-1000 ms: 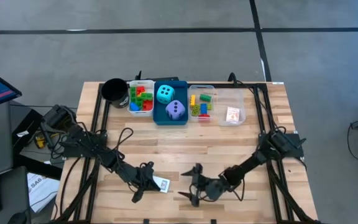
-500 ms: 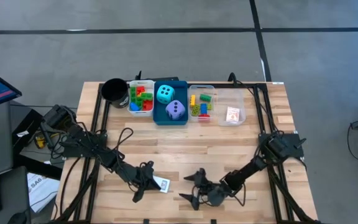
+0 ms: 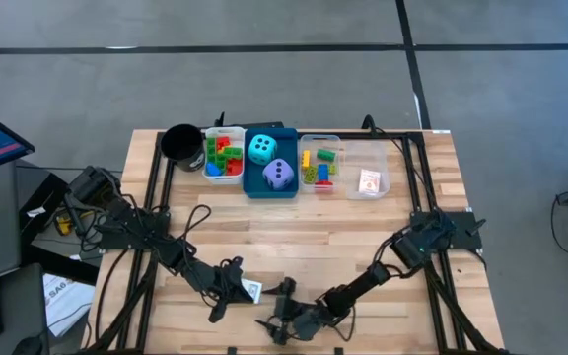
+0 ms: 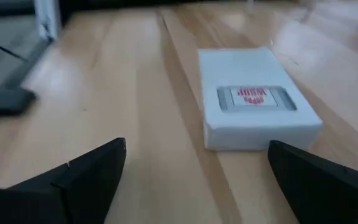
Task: Pick & Place Toys
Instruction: Put the blue deck of cards into the right transparent bin
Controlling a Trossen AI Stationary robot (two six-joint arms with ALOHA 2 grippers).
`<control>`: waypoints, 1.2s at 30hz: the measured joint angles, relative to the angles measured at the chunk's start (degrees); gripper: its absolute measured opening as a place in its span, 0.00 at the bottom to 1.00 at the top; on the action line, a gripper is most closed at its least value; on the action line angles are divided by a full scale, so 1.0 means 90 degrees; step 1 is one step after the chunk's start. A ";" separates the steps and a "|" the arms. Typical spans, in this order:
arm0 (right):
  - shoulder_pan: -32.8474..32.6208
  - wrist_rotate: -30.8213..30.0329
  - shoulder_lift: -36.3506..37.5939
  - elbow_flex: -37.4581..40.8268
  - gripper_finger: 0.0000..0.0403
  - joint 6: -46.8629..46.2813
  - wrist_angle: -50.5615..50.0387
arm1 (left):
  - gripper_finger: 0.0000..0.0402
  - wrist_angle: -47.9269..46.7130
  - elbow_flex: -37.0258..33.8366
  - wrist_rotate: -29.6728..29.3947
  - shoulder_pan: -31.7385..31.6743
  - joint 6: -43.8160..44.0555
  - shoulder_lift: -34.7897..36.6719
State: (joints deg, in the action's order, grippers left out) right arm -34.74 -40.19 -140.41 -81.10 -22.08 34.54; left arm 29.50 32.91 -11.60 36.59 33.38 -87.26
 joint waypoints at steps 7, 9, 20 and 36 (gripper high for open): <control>0.0199 -0.0014 -0.0127 -0.0486 0.96 -0.0382 -0.1017 | 0.00 0.0015 0.0001 0.0000 0.0222 0.0003 0.0000; 0.0218 -0.0040 -0.0127 -0.0483 0.96 -0.0378 -0.0998 | 0.00 0.0006 0.0002 0.0000 0.0290 0.0003 0.0000; 0.0315 -0.0897 -0.0154 -0.0459 0.96 -0.0465 -0.1155 | 0.00 0.0010 0.0002 -0.0075 0.0443 0.0005 0.0000; 0.0712 0.0075 -0.0157 -0.0451 0.96 0.0290 -0.0694 | 0.00 0.0010 0.0002 -0.0102 0.0441 -0.0002 0.0000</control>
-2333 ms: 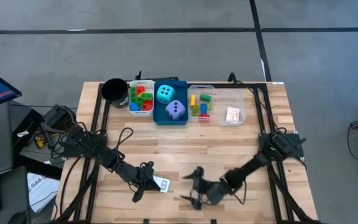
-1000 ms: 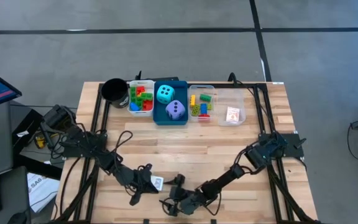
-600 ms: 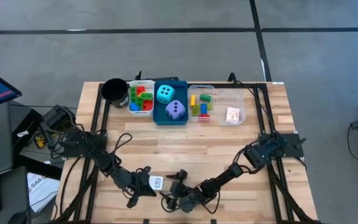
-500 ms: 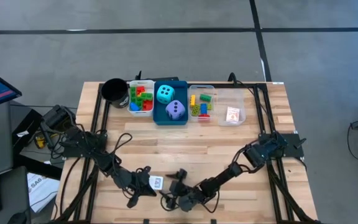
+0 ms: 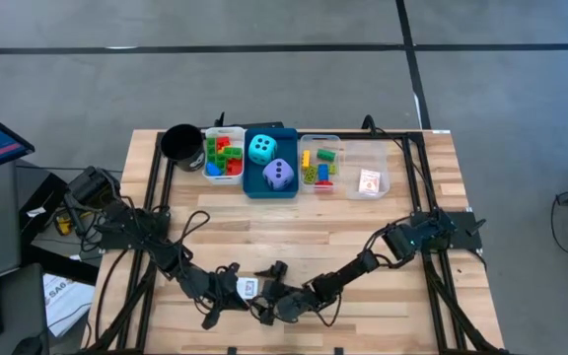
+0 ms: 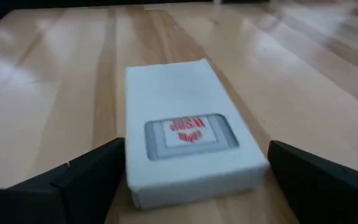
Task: Pick & Place Toys
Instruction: Put the blue deck of cards into the right transparent bin
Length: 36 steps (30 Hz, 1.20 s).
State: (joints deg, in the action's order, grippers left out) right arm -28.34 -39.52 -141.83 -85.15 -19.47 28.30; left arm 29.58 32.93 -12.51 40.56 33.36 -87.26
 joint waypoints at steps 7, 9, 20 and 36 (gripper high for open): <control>0.0187 0.0773 -0.0009 0.0004 0.96 0.0186 0.0223 | 0.00 -0.0002 0.0000 -0.0252 0.0106 -0.0004 0.0000; 0.0183 0.0851 -0.0006 0.0004 0.96 0.0186 0.0237 | 0.00 -0.0001 0.0000 -0.0306 0.0157 -0.0005 0.0000; 0.0181 0.0890 -0.0006 0.0001 0.80 0.0167 0.0235 | 0.00 -0.0001 0.0000 -0.0342 0.0209 -0.0007 0.0000; 0.0161 0.0952 0.0067 0.0001 0.71 -0.0079 0.0239 | 0.00 -0.0155 -0.0002 -0.0580 0.0136 -0.0101 0.0128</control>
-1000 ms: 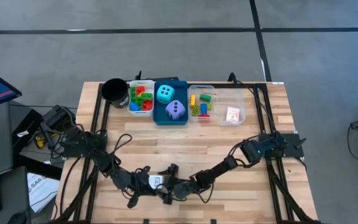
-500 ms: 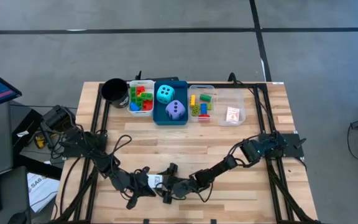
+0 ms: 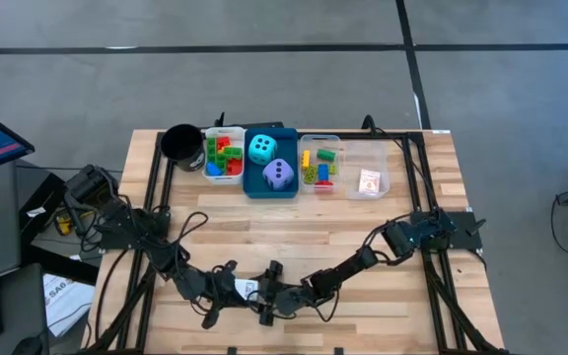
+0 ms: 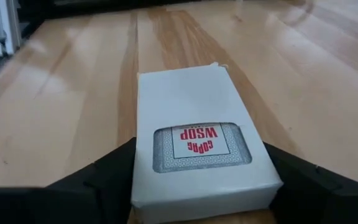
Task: Pick & Place Toys
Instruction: Put the blue deck of cards into the right transparent bin
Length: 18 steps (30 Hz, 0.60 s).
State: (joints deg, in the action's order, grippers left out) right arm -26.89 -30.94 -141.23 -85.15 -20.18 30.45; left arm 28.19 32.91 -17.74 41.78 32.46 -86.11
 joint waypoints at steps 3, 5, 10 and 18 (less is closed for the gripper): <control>-0.0001 -0.0002 0.0074 0.0000 0.70 -0.0003 -0.0005 | 0.00 -0.0285 0.0000 -0.0011 -0.0159 -0.0303 0.0458; 0.0001 -0.0016 0.0138 0.0001 0.70 0.0024 -0.0065 | 0.00 -0.0644 0.0000 -0.0039 -0.0305 -0.0465 0.0954; 0.0080 -0.0041 0.0409 0.0017 0.69 -0.0010 -0.0198 | 0.00 -0.2276 0.0003 -0.0110 -0.0486 -0.0584 0.2643; -0.0009 -0.0429 0.1782 0.0015 0.70 -0.0142 -0.2532 | 0.00 -0.4455 -0.0053 -0.0577 0.0044 -0.0532 0.4894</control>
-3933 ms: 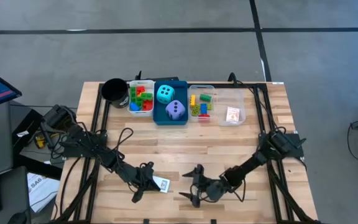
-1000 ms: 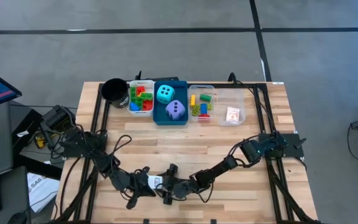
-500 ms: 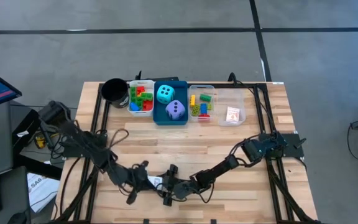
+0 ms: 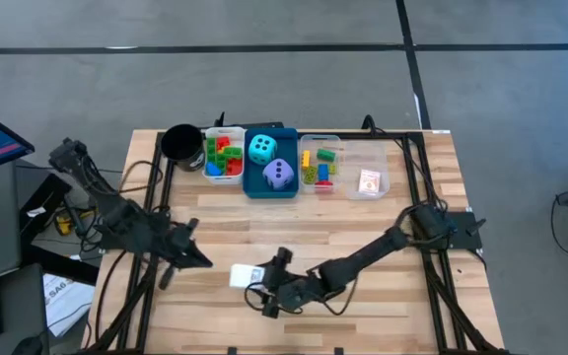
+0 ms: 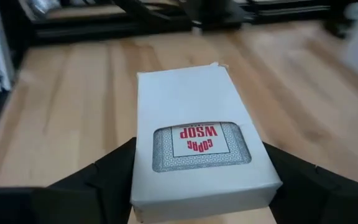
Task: Pick & Place Toys
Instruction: Put the blue deck of cards into the right transparent bin
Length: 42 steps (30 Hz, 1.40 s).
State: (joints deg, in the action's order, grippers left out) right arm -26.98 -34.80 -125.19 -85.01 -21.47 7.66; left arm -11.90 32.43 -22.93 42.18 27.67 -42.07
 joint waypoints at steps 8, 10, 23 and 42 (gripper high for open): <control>-0.0514 -0.1465 0.1779 -0.0002 0.70 -0.1284 -0.3903 | 0.00 0.0329 -0.0740 -0.0303 0.0319 -0.0217 0.0888; -0.0637 -0.2010 0.2141 -0.0009 0.70 -0.1971 -0.4993 | 0.00 0.0509 -0.0935 -0.0465 0.0319 -0.0220 0.0914; -0.0024 -0.3663 0.3012 0.0577 0.70 -0.7544 -1.0304 | 0.00 0.0767 -0.1259 -0.1630 0.0305 -0.0227 0.0909; 0.2190 -0.3279 0.3292 0.2811 0.70 -1.0344 -1.0790 | 0.00 0.0760 -0.1259 -0.1913 0.0305 -0.0239 0.0909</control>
State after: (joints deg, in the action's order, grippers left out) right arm -7.27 -64.31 -95.56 -59.71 -114.56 -89.44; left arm -5.06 21.10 -40.15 44.93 25.52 -33.89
